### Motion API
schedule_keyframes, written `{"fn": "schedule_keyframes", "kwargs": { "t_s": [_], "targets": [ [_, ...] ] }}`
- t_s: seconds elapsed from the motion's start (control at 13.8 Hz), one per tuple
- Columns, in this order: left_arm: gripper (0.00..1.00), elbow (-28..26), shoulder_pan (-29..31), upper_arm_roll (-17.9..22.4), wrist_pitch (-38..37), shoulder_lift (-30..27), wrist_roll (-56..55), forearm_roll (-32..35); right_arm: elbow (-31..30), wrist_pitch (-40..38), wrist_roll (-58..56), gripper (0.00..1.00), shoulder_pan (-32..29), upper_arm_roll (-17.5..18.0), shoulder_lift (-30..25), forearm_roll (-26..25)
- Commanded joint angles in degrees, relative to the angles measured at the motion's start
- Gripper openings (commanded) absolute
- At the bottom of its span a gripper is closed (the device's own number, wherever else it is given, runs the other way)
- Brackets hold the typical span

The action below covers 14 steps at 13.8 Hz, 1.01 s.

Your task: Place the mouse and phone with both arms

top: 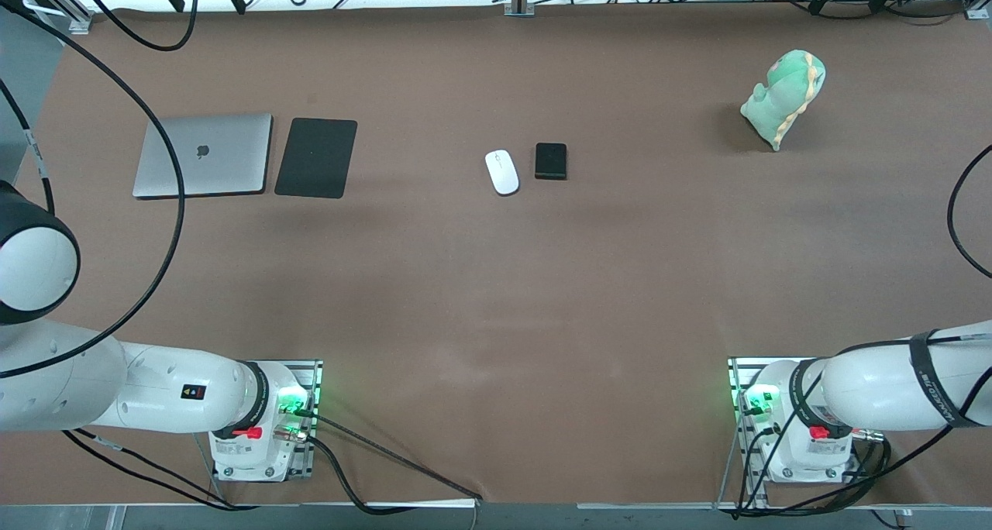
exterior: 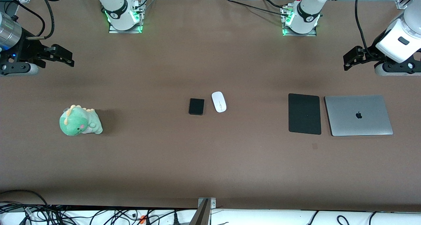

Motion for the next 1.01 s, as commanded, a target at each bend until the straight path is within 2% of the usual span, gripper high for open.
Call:
{"fn": "schedule_keyframes", "kwargs": {
  "t_s": [0.0,0.22,0.94],
  "targets": [
    [1.00,1.76,-0.39,0.14,-1.24,0.95,0.37,-0.26,1.60,-0.47,-0.12,1.00,-0.11,0.19,0.55,0.17],
    [1.00,1.85,-0.39,0.05,-1.32,0.95,0.37,-0.26,1.51,2.68,-0.03,1.00,-0.11,0.19,0.64,0.26],
    [1.00,1.85,0.49,0.76,-2.73,5.96,1.50,-1.23,1.51,2.78,-0.03,1.00,-0.11,0.10,0.99,0.26]
  ]
}}
